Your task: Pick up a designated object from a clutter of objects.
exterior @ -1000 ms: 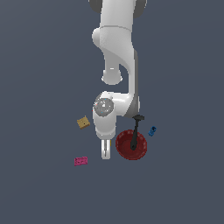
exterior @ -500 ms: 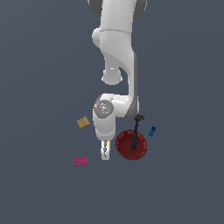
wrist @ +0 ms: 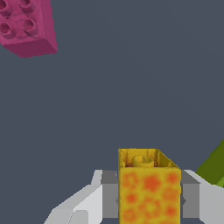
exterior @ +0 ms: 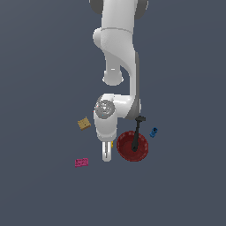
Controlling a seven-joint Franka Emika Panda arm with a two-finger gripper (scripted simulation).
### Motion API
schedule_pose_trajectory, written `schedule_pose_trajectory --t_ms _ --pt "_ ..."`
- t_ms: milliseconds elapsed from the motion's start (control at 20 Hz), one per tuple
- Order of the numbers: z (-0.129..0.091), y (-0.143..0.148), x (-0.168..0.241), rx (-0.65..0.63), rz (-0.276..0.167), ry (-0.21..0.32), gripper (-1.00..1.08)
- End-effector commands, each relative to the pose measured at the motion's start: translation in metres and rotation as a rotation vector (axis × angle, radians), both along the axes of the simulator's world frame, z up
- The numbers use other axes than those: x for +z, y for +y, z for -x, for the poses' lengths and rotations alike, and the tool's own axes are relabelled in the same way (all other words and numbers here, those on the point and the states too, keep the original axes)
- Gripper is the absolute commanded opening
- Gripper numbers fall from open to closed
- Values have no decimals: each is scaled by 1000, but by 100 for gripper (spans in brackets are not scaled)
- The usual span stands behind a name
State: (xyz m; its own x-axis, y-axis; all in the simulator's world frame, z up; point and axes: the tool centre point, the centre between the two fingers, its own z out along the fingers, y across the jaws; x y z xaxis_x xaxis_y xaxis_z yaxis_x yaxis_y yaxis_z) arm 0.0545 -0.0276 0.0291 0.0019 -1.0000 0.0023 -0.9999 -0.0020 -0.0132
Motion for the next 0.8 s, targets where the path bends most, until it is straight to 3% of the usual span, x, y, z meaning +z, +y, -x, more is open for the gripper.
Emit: schedule_pose_trajectory --t_ms 0,350,750 --pt "-2 4 7 1 0 -1 -100" --pt "-10 25 49 1 0 1 -100" --pt "-24 62 126 1 1 3 -100"
